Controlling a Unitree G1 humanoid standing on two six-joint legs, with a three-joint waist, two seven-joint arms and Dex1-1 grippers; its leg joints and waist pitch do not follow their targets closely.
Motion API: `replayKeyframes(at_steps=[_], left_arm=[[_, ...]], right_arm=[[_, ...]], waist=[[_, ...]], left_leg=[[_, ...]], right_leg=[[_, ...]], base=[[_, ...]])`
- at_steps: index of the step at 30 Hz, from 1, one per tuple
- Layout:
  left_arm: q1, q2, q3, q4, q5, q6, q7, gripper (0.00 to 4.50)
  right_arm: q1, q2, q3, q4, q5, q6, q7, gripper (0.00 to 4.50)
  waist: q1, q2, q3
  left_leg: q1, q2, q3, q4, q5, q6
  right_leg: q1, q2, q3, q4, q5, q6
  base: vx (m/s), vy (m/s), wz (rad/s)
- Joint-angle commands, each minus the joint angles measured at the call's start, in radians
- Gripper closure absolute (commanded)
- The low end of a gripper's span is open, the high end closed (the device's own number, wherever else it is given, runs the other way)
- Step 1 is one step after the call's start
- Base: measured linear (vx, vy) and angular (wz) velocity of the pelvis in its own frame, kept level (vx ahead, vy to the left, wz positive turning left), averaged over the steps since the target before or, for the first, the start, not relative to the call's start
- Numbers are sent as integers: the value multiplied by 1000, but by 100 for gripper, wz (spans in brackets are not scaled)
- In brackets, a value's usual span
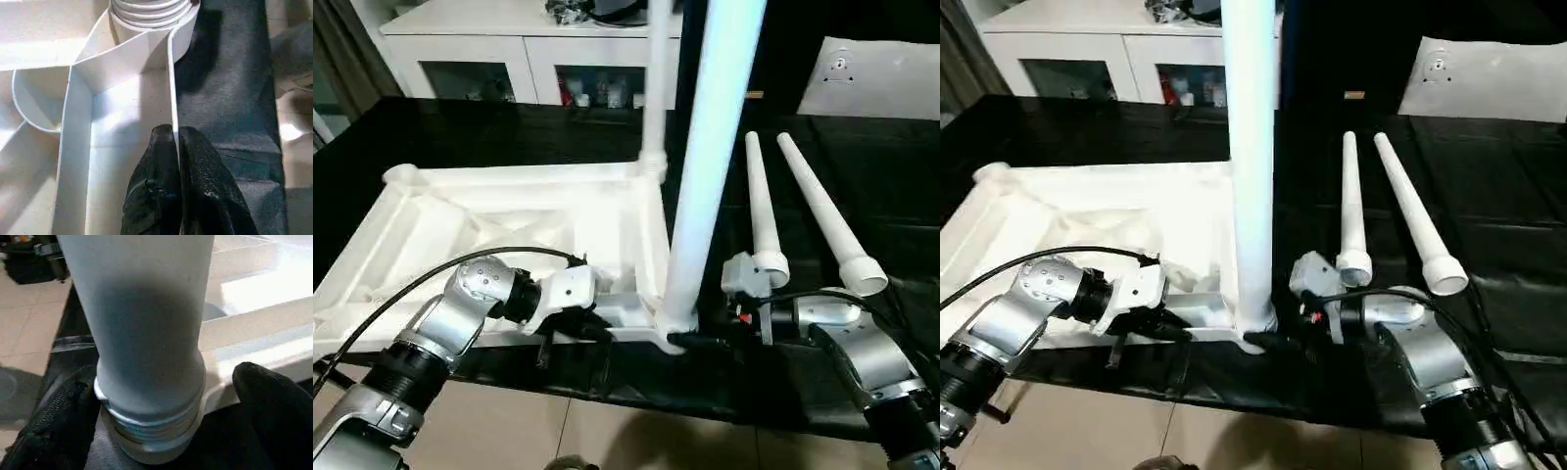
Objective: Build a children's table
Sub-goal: Rotate leg to tighten
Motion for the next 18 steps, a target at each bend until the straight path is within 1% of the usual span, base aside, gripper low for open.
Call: replayKeyframes(at_steps=[1, 3, 4, 7, 9, 11, 12, 13, 17, 18], left_arm=[[-12, 12, -50, 15, 29, -38, -63, 450], [-19, 16, -60, 30, 29, -58, -77, 450], [-21, 18, -65, 36, 29, -67, -84, 450], [-20, 17, -64, 38, 31, -72, -90, 450], [-18, 16, -64, 38, 34, -76, -94, 450], [-19, 15, -66, 44, 36, -83, -98, 450], [-19, 15, -66, 44, 36, -84, -98, 450], [-20, 15, -68, 49, 37, -88, -101, 450], [-19, 15, -70, 51, 36, -92, -103, 450], [-18, 16, -70, 51, 36, -93, -103, 450]], right_arm=[[-29, -11, 10, 2, 9, 6, 34, 49], [-41, -8, 17, 16, 10, 0, 46, 74], [-50, -2, 21, 27, 8, -4, 49, 80], [-57, 5, 25, 38, 7, -8, 54, 107], [-61, 13, 31, 46, 7, -8, 66, 123], [-64, 20, 34, 55, 9, -4, 77, 139], [-64, 20, 34, 56, 9, -4, 78, 139], [-67, 22, 37, 64, 9, -3, 87, 151], [-69, 26, 36, 73, 15, -4, 92, 172], [-68, 27, 35, 73, 18, -3, 94, 172]], waist=[[0, -21, -63], [4, -20, -62], [4, -24, -63], [5, -22, -63], [5, -26, -64], [6, -24, -64], [5, -26, -63], [6, -25, -63], [6, -25, -64], [7, -22, -64]], left_leg=[[4, 80, -28, -60, -91, 113], [6, 81, -28, -61, -96, 109], [6, 82, -28, -62, -99, 104], [7, 84, -29, -63, -106, 95], [7, 85, -29, -63, -101, 95], [6, 84, -29, -63, -100, 96], [5, 82, -28, -62, -101, 96], [5, 82, -28, -62, -104, 95], [7, 83, -28, -63, -103, 91], [7, 83, -29, -62, -102, 90]], right_leg=[[56, -106, 65, -70, -239, -143], [53, -105, 65, -73, -259, -136], [54, -106, 65, -72, -259, -137], [54, -107, 66, -71, -252, -140], [54, -107, 66, -68, -235, -145], [54, -108, 66, -67, -228, -151], [56, -107, 66, -68, -232, -150], [56, -108, 65, -69, -242, -148], [55, -107, 66, -70, -248, -143], [55, -107, 66, -69, -243, -145]], base=[[0, 0, 0], [0, 0, 0], [0, 0, 0], [0, 0, 0], [0, 0, 0], [0, 0, 0], [0, 0, 0], [0, 0, 0], [0, 0, 0], [0, 0, 0]])
